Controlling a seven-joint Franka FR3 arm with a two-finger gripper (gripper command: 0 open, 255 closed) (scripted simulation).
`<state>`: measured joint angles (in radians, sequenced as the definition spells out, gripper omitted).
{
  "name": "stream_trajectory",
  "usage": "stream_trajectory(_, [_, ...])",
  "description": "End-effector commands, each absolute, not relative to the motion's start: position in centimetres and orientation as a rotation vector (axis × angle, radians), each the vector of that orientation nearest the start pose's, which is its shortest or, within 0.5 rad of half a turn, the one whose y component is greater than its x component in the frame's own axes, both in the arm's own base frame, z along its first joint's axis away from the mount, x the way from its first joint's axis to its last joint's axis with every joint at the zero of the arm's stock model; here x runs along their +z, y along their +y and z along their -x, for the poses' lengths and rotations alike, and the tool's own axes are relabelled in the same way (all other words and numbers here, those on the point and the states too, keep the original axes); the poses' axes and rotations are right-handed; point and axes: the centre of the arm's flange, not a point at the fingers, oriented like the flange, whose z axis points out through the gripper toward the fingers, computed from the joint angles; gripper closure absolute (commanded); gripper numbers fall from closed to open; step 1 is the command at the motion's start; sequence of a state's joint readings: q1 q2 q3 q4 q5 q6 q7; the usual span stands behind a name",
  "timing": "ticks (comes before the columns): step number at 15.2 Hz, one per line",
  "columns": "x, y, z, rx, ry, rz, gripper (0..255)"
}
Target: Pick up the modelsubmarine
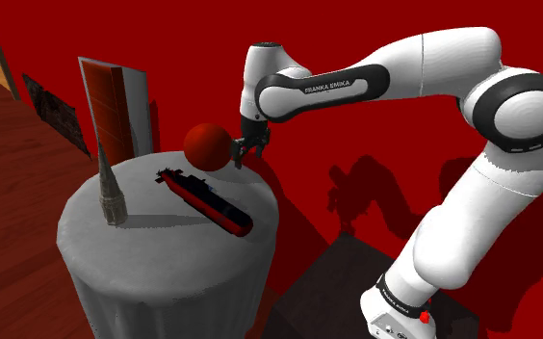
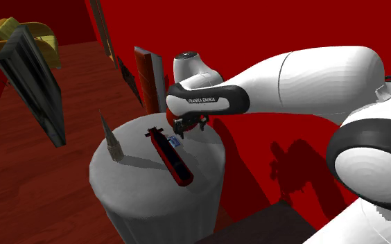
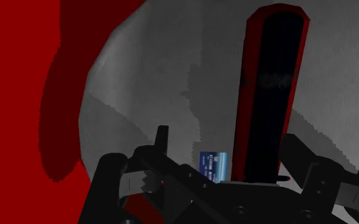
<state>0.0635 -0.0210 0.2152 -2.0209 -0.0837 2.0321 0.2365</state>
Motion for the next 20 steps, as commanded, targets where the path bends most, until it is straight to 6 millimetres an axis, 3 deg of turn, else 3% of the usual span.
stream_trajectory(1, [44.8,16.2,-55.0,-0.072,-0.147,3.208,0])
stream_trajectory(12, [36.8,24.6,-64.3,-0.014,-0.26,3.211,0])
stream_trajectory(20, [32.5,24.9,-64.6,-0.012,-0.264,3.211,0])
